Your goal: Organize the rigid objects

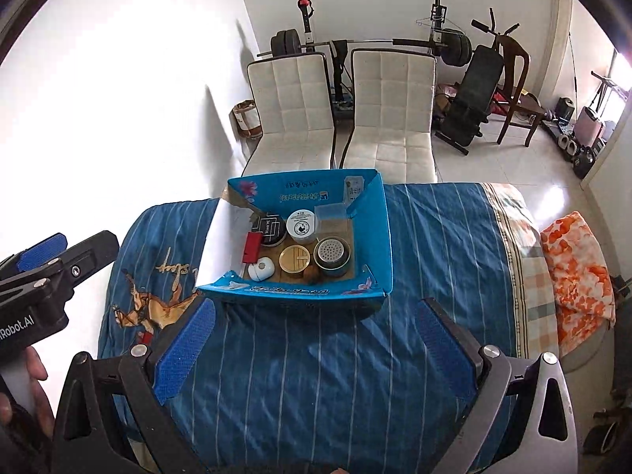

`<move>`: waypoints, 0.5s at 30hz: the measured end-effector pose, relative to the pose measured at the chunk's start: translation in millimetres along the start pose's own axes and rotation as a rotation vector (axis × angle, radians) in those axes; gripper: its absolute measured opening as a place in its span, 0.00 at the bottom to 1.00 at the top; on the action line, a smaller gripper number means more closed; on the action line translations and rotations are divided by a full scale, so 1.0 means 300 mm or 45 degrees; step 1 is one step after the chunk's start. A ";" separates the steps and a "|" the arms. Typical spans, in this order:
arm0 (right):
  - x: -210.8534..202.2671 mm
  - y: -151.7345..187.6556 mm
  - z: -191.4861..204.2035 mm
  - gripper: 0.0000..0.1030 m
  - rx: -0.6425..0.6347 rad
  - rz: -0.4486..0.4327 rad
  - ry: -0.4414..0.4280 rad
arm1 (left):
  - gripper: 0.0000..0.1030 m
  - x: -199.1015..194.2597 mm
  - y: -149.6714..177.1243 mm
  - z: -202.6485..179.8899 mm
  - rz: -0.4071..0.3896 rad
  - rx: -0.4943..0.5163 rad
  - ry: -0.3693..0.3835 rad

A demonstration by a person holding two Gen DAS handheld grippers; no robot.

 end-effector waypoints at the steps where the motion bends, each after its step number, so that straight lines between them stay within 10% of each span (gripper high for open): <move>1: -0.030 0.005 -0.001 1.00 -0.001 -0.009 -0.004 | 1.00 -0.021 0.003 -0.002 -0.009 -0.009 0.006; 15: -0.210 -0.006 -0.061 1.00 0.030 -0.134 0.084 | 1.00 -0.098 0.010 -0.031 -0.124 0.028 -0.050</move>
Point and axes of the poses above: each gripper's, at about its wrist camera, not at the fingertips, and x roughly the way its jaws point, z to its left, y to its underside, the point moved 7 cm from there along x, roughly the way its jaws point, and after that the axes turned 4 degrees about y, right-handed, at the moved point
